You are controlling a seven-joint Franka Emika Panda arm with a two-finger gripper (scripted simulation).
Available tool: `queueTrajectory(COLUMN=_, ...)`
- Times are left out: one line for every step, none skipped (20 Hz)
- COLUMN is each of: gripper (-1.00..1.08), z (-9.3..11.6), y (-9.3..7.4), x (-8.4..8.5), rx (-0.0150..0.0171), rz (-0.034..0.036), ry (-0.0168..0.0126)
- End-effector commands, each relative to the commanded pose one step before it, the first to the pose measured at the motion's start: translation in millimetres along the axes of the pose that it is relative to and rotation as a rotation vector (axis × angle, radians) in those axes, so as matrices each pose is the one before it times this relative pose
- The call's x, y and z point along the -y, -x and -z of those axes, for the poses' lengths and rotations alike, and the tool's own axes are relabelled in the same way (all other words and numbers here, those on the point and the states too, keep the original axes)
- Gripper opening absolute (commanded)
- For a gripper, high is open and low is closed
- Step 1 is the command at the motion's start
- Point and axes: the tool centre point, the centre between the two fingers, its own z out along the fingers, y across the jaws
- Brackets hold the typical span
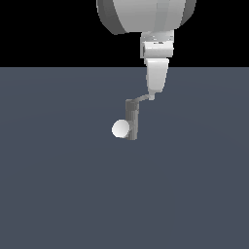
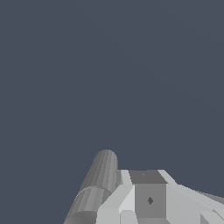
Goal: Turn on the faucet by rotating a designated handle.
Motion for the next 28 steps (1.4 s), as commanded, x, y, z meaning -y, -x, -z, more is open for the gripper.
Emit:
queueTrajectory(gripper=-1.00, z=-11.91, y=11.84, x=-17.97, rx=0.00317, rz=0.00952, ry=0.03272)
queueTrajectory(gripper=-1.00, z=-0.66, y=1.93, x=-3.57, rx=-0.00001, rz=-0.00064, ry=0.00171)
queueTrajectory(gripper=-1.00, z=-0.72, y=1.93, x=-3.57, rx=-0.00001, rz=-0.00069, ry=0.00183)
queueTrajectory(gripper=-1.00, z=-0.72, y=1.94, x=-3.59, rx=0.00000, rz=-0.00069, ry=0.00183)
queueTrajectory(gripper=-1.00, z=-0.65, y=1.99, x=-3.63, rx=0.00000, rz=-0.00064, ry=0.00171)
queueTrajectory(gripper=-1.00, z=-0.71, y=1.99, x=-3.63, rx=0.00001, rz=-0.00068, ry=0.00183)
queueTrajectory(gripper=-1.00, z=-0.70, y=2.02, x=-3.65, rx=0.00002, rz=-0.00068, ry=0.00183)
queueTrajectory(gripper=-1.00, z=0.00, y=0.00, x=0.00, rx=0.00000, rz=0.00000, ry=0.00000)
queueTrajectory(gripper=-1.00, z=14.98, y=-10.70, x=12.86, rx=-0.00354, rz=-0.01401, ry=-0.03523)
queueTrajectory(gripper=-1.00, z=-1.14, y=6.47, x=-1.56, rx=0.00025, rz=0.00108, ry=0.00280)
queueTrajectory(gripper=-1.00, z=-1.18, y=6.51, x=-1.56, rx=0.00026, rz=0.00111, ry=0.00287)
queueTrajectory(gripper=-1.00, z=-1.14, y=6.51, x=-1.57, rx=0.00025, rz=0.00108, ry=0.00280)
queueTrajectory(gripper=-1.00, z=-1.18, y=6.55, x=-1.56, rx=0.00026, rz=0.00111, ry=0.00287)
queueTrajectory(gripper=-1.00, z=-1.18, y=6.56, x=-1.56, rx=0.00027, rz=0.00111, ry=0.00287)
queueTrajectory(gripper=-1.00, z=-1.14, y=6.56, x=-1.58, rx=0.00027, rz=0.00108, ry=0.00280)
queueTrajectory(gripper=-1.00, z=-1.21, y=6.60, x=-1.55, rx=0.00028, rz=0.00113, ry=0.00294)
queueTrajectory(gripper=-1.00, z=-1.14, y=6.59, x=-1.57, rx=0.00028, rz=0.00108, ry=0.00280)
queueTrajectory(gripper=-1.00, z=-1.21, y=6.62, x=-1.54, rx=0.00030, rz=0.00113, ry=0.00294)
queueTrajectory(gripper=-1.00, z=-1.14, y=6.60, x=-1.55, rx=0.00029, rz=0.00108, ry=0.00280)
queueTrajectory(gripper=-1.00, z=-1.21, y=6.63, x=-1.52, rx=0.00032, rz=0.00113, ry=0.00294)
queueTrajectory(gripper=-1.00, z=-1.14, y=6.61, x=-1.51, rx=0.00032, rz=0.00107, ry=0.00279)
queueTrajectory(gripper=-1.00, z=0.00, y=0.00, x=0.00, rx=0.00000, rz=0.00000, ry=0.00000)
queueTrajectory(gripper=-1.00, z=14.64, y=-32.64, x=11.71, rx=-0.00576, rz=-0.04779, ry=-0.03210)
queueTrajectory(gripper=-1.00, z=-0.78, y=4.47, x=1.61, rx=0.00030, rz=0.00239, ry=0.00167)
queueTrajectory(gripper=-1.00, z=-0.78, y=4.45, x=1.61, rx=0.00030, rz=0.00239, ry=0.00167)
queueTrajectory(gripper=-1.00, z=-0.76, y=4.40, x=1.60, rx=0.00029, rz=0.00232, ry=0.00162)
queueTrajectory(gripper=-1.00, z=-0.78, y=4.42, x=1.59, rx=0.00030, rz=0.00239, ry=0.00167)
queueTrajectory(gripper=-1.00, z=-0.76, y=4.37, x=1.58, rx=0.00029, rz=0.00232, ry=0.00162)
